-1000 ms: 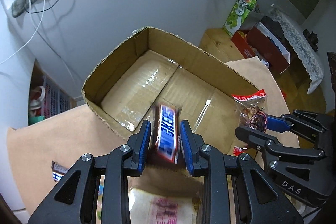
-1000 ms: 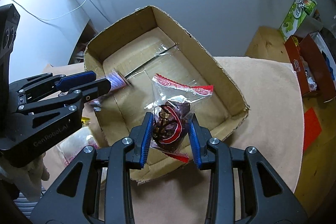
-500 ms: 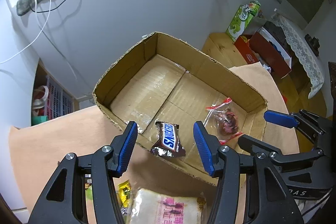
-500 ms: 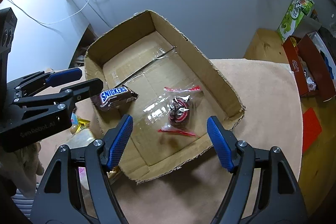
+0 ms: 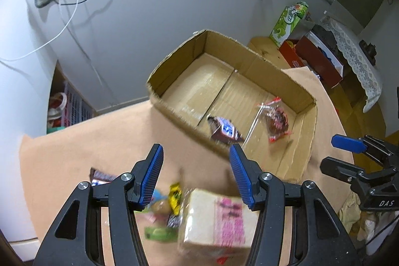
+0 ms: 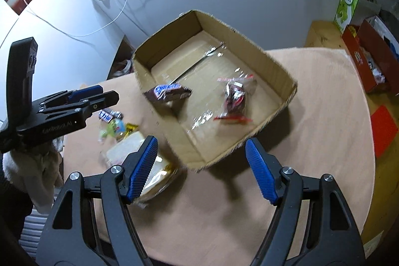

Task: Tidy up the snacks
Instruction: 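Grasp the bagged bread loaf with the left gripper, then lift the bread loaf into the cardboard box and release it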

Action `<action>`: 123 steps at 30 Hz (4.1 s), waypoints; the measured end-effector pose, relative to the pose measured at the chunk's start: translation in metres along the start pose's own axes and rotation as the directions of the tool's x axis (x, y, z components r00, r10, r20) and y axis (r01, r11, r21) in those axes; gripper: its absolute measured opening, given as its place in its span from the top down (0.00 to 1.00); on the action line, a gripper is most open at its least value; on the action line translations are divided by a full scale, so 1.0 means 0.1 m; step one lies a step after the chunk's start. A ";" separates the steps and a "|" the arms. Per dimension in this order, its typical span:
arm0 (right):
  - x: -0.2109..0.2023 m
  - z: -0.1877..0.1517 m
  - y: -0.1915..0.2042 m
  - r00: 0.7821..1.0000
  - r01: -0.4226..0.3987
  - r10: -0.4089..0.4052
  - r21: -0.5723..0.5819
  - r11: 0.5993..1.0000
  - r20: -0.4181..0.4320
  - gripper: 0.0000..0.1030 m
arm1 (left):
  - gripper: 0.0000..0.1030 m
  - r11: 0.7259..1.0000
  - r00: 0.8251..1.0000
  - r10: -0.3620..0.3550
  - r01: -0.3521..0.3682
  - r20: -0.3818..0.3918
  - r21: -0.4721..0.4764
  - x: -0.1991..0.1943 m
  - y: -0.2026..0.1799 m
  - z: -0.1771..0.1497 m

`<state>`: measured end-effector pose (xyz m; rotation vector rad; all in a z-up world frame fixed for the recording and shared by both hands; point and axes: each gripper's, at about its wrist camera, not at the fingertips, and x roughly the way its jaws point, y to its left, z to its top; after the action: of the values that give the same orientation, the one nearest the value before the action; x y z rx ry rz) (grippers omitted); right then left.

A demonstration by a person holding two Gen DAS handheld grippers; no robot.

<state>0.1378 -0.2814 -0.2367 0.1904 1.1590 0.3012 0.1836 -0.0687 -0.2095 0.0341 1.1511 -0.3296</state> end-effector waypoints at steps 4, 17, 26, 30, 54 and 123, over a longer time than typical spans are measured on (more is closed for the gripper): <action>0.01 -0.15 0.07 1.000 -0.007 0.007 -0.001 1.000 -0.018 0.26 | 0.47 1.000 1.000 -0.013 0.013 -0.019 -0.012 -0.05 0.08 -0.13; 0.36 -0.53 0.22 0.985 -0.118 0.129 0.097 0.988 -0.118 0.26 | 0.47 0.987 0.990 -0.106 0.093 -0.093 -0.134 0.04 0.26 -0.54; 0.70 -0.60 0.14 0.953 -0.215 0.258 0.245 0.945 -0.159 0.27 | 0.47 0.979 0.977 -0.150 0.125 -0.151 -0.160 0.18 0.24 -0.72; 0.83 -0.60 0.13 0.940 -0.237 0.294 0.284 0.929 -0.176 0.37 | 0.49 0.978 0.973 -0.158 0.131 -0.166 -0.160 0.23 0.22 -0.77; 0.93 -0.49 0.34 0.932 -0.270 0.325 0.287 0.919 -0.163 0.60 | 0.63 0.978 0.973 -0.174 0.152 -0.154 -0.144 0.15 0.08 -0.90; 0.39 1.17 -0.14 0.992 -0.115 0.111 0.074 0.991 0.056 0.60 | 0.63 0.986 0.987 -0.155 0.158 0.051 -0.061 0.27 -0.27 0.61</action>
<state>0.2615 -0.2809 -0.2289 0.3310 1.1109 0.3501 0.2403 -0.1124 -0.2048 -0.1212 1.1202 -0.4304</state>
